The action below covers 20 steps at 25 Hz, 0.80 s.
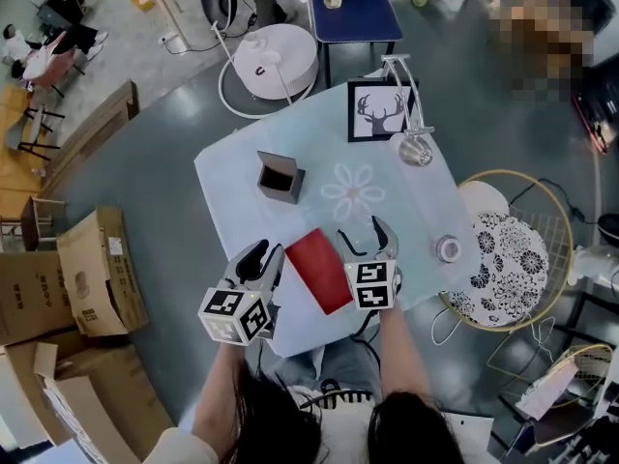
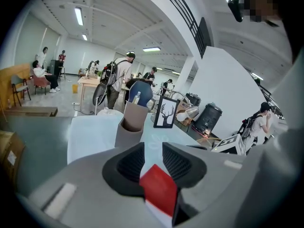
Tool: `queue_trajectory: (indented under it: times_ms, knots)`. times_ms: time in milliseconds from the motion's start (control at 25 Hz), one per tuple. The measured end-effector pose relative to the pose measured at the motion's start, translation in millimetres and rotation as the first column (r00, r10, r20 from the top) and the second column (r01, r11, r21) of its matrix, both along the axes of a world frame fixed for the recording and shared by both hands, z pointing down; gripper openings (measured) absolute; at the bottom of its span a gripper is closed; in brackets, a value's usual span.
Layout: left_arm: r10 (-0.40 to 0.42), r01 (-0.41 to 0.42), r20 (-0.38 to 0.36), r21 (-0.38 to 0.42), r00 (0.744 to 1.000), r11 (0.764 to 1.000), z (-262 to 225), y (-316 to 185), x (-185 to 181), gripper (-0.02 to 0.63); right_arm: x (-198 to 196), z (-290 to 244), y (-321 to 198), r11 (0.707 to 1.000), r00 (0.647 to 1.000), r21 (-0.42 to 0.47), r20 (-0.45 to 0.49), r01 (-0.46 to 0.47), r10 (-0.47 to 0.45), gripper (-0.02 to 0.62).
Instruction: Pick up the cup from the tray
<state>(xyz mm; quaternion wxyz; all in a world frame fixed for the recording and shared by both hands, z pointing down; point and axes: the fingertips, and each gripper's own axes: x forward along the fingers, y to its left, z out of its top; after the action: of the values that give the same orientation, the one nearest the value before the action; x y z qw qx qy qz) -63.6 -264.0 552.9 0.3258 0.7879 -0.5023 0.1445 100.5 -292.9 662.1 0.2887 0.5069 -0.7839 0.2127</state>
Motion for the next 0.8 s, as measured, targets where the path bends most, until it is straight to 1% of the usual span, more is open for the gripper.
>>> queue_trajectory:
  times_ms: [240, 360, 480, 680, 800]
  knots:
    - [0.024, -0.025, 0.012, 0.009, 1.000, 1.000, -2.5, 5.6, 5.2, 0.224, -4.0, 3.6, 0.1, 0.999, 0.998, 0.035, -0.055, 0.020, -0.018, 0.356]
    - [0.019, -0.019, 0.014, 0.007, 1.000, 1.000, -0.5, 9.4, 3.7, 0.224, -5.8, 3.8, -0.2, 0.999, 0.997, 0.042, -0.076, 0.026, -0.022, 0.359]
    - [0.015, -0.015, 0.040, 0.002, 0.999, 1.000, 4.0, 13.8, 0.1, 0.224, -7.8, 3.7, 0.8, 0.999, 0.995, 0.043, -0.098, 0.020, -0.015, 0.364]
    - [0.009, -0.009, 0.039, 0.000, 0.999, 1.000, 3.0, 16.0, -1.0, 0.224, -4.5, -2.6, 3.3, 0.998, 0.998, 0.058, -0.060, -0.011, 0.014, 0.378]
    - [-0.006, 0.006, 0.042, 0.011, 0.999, 1.000, 0.8, 14.0, -4.0, 0.224, 3.5, -21.2, 2.9, 0.993, 0.999, 0.110, -0.006, -0.039, 0.040, 0.388]
